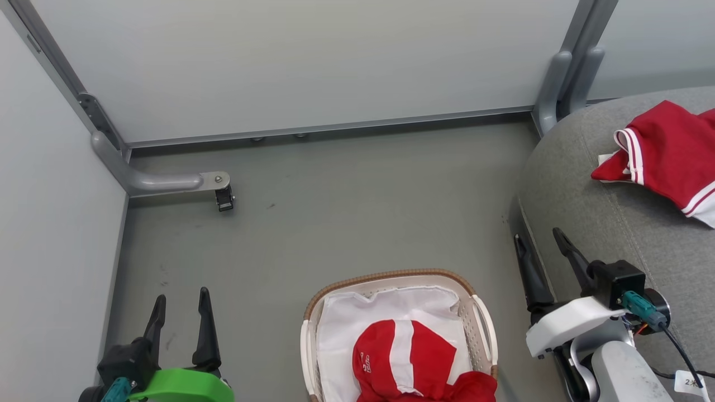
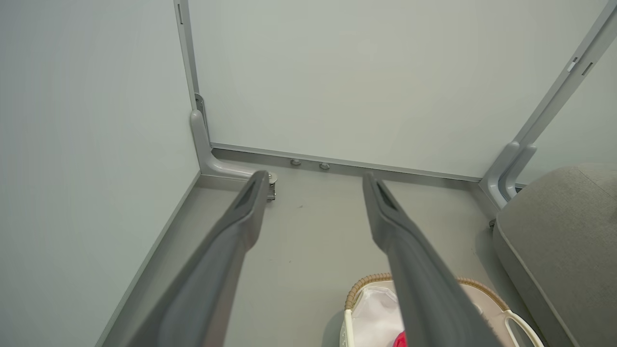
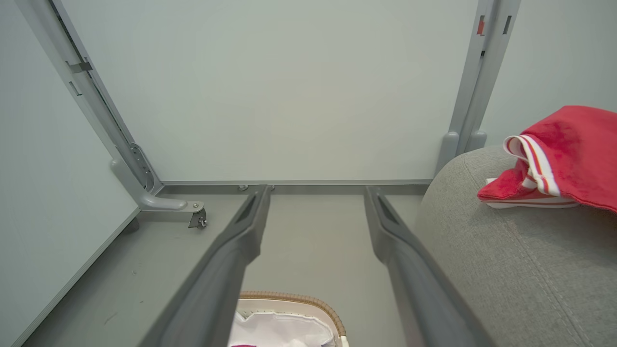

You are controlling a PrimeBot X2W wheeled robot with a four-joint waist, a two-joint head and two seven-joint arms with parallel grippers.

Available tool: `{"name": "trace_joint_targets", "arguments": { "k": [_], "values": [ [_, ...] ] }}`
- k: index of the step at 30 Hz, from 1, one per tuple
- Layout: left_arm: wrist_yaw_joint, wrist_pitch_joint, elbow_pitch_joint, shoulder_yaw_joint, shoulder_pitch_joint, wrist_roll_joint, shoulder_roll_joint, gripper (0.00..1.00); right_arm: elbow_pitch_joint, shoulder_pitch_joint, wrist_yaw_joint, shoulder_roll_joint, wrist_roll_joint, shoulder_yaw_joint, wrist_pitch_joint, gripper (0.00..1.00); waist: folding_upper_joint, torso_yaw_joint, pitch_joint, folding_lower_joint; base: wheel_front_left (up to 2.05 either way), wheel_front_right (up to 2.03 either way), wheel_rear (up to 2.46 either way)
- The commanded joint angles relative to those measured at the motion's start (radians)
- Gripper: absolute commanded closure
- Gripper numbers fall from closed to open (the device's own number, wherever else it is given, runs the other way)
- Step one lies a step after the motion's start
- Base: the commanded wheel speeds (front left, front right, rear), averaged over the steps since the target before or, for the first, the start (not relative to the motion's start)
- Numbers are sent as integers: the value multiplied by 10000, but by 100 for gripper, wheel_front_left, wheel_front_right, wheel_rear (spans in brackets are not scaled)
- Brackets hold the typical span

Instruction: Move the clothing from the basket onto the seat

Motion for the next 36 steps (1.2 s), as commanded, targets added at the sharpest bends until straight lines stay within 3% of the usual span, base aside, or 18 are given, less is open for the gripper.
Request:
{"name": "trace_joint_targets", "arguments": {
  "k": [1, 9, 17, 28, 36],
  "values": [
    [-49, -8, -37, -26, -184, 136, 7, 0, -53, -58, -14, -35, -72, -77, -20, 0, 109, -13, 102, 1, 0, 0, 0],
    [-184, -8, 119, -453, -864, 588, 8, 0, -404, -416, -14, -35, -304, -481, -22, 0, 109, -69, 862, 1, 0, 0, 0],
    [-432, -8, 1041, -1405, -2581, 1440, 12, 0, -1042, -1152, -14, -36, -589, -1093, -20, 0, 109, -279, 2326, 1, 0, 0, 0],
    [-596, 305, 4394, -3997, -5316, 2123, 31, 0, -1918, -2138, -14, -30, -370, -1438, -20, 0, 109, -1139, 4243, 1, 0, 0, 0],
    [-594, 911, 6210, -6107, -6842, 1829, 386, 0, -2568, -2720, -14, -23, 203, -1131, -20, 0, 109, -2150, 5881, 1, 0, 0, 0]
  ]
}}
